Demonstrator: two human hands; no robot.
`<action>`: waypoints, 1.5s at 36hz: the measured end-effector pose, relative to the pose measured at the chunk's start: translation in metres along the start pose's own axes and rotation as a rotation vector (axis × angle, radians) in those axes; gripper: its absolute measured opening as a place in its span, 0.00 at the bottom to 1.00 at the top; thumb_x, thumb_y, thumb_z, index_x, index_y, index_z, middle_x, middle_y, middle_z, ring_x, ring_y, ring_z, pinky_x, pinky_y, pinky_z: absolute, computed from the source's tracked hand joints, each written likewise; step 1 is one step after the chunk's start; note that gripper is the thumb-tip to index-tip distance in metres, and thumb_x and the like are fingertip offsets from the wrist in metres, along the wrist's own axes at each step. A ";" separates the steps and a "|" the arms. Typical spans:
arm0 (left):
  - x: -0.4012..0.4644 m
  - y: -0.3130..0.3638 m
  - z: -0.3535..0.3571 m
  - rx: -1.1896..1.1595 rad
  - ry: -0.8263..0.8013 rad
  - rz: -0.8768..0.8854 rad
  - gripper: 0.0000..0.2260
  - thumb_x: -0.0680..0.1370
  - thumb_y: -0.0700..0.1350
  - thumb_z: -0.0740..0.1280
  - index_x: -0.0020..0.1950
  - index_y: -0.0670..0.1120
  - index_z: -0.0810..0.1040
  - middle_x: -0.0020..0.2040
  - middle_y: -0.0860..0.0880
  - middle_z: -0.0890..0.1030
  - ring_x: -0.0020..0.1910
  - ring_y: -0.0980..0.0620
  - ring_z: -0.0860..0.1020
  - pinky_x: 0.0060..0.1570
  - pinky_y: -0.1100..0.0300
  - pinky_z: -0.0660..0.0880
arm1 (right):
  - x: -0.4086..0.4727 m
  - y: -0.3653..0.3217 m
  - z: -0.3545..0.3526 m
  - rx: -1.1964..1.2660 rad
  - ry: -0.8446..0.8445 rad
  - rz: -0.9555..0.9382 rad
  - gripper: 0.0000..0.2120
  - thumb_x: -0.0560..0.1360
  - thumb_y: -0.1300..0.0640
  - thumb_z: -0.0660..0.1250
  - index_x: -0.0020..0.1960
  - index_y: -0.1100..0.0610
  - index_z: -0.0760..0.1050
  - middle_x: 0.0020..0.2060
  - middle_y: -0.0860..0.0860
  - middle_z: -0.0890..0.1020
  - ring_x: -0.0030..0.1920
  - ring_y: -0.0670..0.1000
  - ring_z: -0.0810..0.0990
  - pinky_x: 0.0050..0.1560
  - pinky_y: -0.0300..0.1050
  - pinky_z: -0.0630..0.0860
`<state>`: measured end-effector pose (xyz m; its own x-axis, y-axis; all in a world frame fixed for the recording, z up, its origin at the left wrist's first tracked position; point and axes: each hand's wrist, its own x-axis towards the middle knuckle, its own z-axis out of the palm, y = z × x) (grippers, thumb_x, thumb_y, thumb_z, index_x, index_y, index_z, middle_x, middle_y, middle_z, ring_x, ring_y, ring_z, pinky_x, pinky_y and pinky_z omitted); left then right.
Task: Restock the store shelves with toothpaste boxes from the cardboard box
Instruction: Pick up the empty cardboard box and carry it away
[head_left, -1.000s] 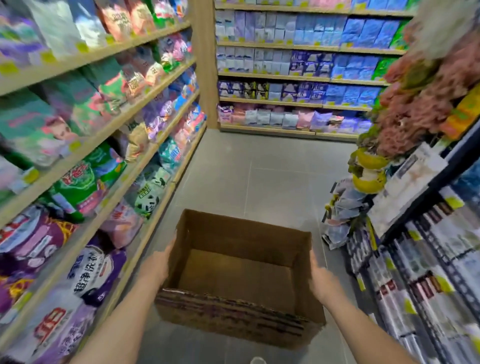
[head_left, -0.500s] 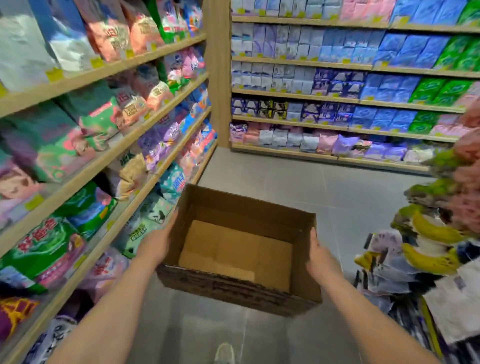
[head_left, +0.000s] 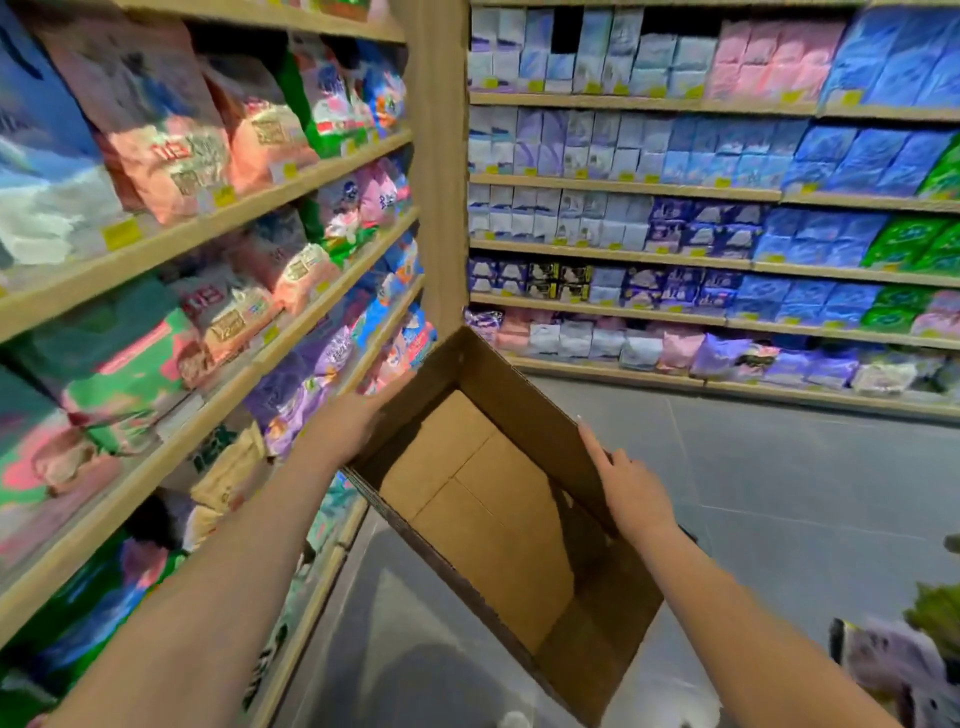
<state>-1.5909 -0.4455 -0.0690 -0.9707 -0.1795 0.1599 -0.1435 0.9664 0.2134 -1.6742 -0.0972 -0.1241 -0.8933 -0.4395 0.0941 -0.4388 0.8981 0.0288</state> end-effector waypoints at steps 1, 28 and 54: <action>0.017 0.000 -0.002 -0.003 -0.002 0.001 0.23 0.80 0.57 0.54 0.73 0.68 0.49 0.58 0.40 0.76 0.49 0.42 0.77 0.45 0.56 0.70 | 0.014 0.003 0.002 -0.006 -0.006 -0.008 0.47 0.76 0.65 0.63 0.72 0.42 0.27 0.59 0.57 0.73 0.50 0.53 0.78 0.48 0.45 0.78; 0.390 -0.117 0.163 -0.429 -0.276 -0.335 0.34 0.80 0.56 0.57 0.77 0.47 0.39 0.74 0.41 0.62 0.70 0.42 0.66 0.66 0.54 0.62 | 0.455 -0.037 0.058 0.234 0.007 0.303 0.39 0.75 0.66 0.59 0.76 0.52 0.38 0.53 0.56 0.75 0.44 0.53 0.77 0.36 0.43 0.69; 0.610 -0.302 0.293 -0.307 -0.502 -0.209 0.41 0.77 0.38 0.63 0.74 0.53 0.33 0.48 0.39 0.79 0.43 0.43 0.79 0.45 0.50 0.76 | 0.696 -0.131 0.191 0.268 -0.513 0.443 0.33 0.77 0.69 0.54 0.76 0.52 0.45 0.65 0.57 0.70 0.58 0.56 0.76 0.54 0.47 0.74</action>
<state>-2.1958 -0.7931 -0.3188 -0.9111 -0.1787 -0.3714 -0.3505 0.8099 0.4703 -2.2574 -0.5237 -0.2526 -0.8968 -0.0468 -0.4399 0.0244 0.9877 -0.1548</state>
